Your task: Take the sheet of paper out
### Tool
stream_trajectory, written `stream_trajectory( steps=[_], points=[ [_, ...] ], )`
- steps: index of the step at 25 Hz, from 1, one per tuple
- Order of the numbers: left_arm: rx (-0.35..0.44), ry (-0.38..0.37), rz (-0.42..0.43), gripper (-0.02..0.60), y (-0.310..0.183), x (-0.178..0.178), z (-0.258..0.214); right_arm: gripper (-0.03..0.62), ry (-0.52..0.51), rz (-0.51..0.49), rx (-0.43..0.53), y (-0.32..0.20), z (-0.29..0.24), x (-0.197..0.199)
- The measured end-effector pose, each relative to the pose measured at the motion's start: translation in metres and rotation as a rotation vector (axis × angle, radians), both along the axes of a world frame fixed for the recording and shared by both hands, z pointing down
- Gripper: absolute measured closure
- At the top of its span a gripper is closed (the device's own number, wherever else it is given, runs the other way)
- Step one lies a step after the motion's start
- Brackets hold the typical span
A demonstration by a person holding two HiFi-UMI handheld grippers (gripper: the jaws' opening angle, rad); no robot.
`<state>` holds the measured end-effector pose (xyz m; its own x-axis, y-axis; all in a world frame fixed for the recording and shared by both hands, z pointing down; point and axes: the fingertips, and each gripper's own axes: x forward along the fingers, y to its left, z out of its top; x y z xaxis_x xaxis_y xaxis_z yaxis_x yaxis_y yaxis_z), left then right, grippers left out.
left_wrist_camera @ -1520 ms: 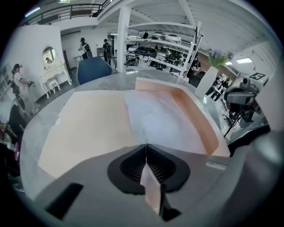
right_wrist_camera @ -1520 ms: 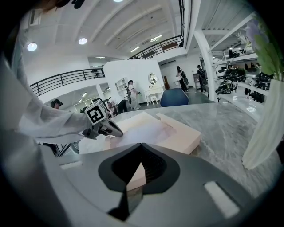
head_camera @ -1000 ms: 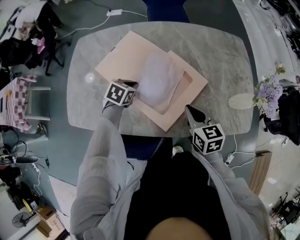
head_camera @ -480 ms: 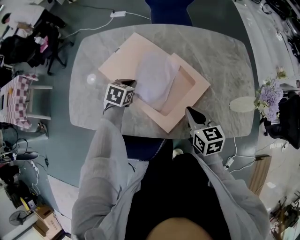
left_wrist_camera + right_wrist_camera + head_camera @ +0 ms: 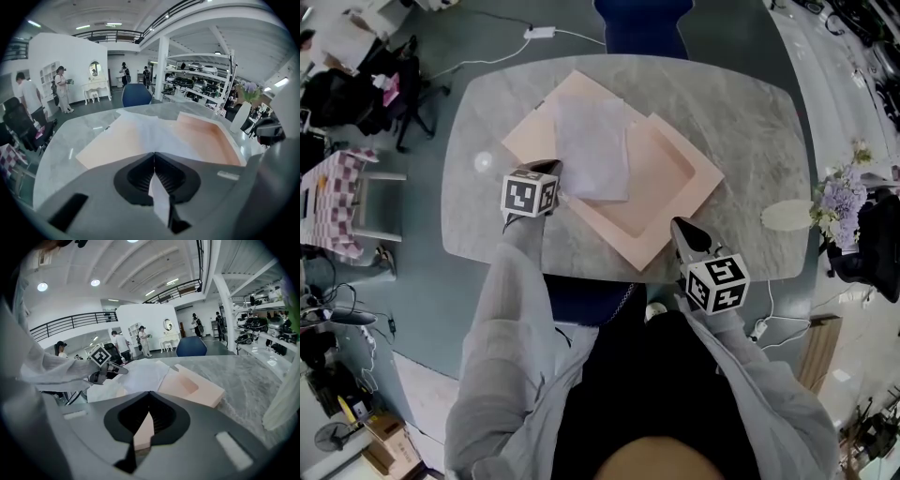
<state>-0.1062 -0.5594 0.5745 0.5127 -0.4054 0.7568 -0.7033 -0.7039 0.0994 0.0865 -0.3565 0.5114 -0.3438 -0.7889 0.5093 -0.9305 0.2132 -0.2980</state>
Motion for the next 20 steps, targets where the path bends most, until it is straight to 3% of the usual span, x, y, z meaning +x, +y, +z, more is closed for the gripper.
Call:
stream_trajectory(
  steps=[20],
  points=[
    [0.181,0.049,-0.148,0.574,0.015,-0.048,-0.057,0.583,0.015,-0.049,0.051,-0.009,-0.019,-0.018]
  ],
)
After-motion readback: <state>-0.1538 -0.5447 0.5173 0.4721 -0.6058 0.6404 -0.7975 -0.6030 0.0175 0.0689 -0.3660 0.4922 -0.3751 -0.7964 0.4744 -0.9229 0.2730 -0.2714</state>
